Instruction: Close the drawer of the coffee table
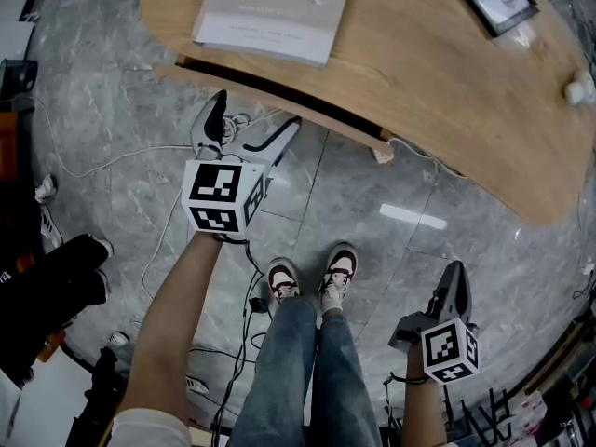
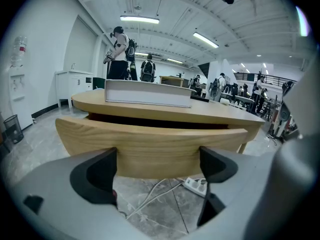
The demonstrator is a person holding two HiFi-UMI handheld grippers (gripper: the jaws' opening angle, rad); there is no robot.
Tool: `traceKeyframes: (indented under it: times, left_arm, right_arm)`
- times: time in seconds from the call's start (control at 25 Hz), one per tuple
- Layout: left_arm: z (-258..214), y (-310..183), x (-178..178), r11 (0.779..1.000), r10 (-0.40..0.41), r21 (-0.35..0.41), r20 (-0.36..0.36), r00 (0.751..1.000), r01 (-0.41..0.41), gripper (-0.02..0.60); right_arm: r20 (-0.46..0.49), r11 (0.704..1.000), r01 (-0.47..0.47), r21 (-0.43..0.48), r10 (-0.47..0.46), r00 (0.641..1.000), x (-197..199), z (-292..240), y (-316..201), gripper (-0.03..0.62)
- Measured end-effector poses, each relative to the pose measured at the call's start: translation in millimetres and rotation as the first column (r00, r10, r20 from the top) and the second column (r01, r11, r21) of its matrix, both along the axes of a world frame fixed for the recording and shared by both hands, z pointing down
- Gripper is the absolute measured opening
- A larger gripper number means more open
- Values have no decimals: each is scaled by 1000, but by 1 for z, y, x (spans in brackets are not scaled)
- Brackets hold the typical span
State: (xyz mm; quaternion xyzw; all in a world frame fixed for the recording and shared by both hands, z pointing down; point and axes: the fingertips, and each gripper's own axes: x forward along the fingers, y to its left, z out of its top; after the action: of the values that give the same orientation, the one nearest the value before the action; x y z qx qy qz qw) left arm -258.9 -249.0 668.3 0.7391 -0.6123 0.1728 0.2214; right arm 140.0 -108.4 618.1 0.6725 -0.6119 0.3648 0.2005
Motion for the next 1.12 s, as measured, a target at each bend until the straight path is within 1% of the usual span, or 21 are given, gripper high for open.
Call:
traceKeyframes:
  times: [0.48, 1.12]
  left_arm:
    - [-1, -29, 3, 1000, -2, 27, -1, 1000, 2, 519]
    - [-2, -63, 6, 997, -6, 76, -3, 1000, 6, 520]
  right_arm:
    - [6, 1000, -18, -2, 18, 1000, 10, 2, -1, 2]
    - [-3, 1000, -15, 3, 15, 1000, 14, 1, 7, 2]
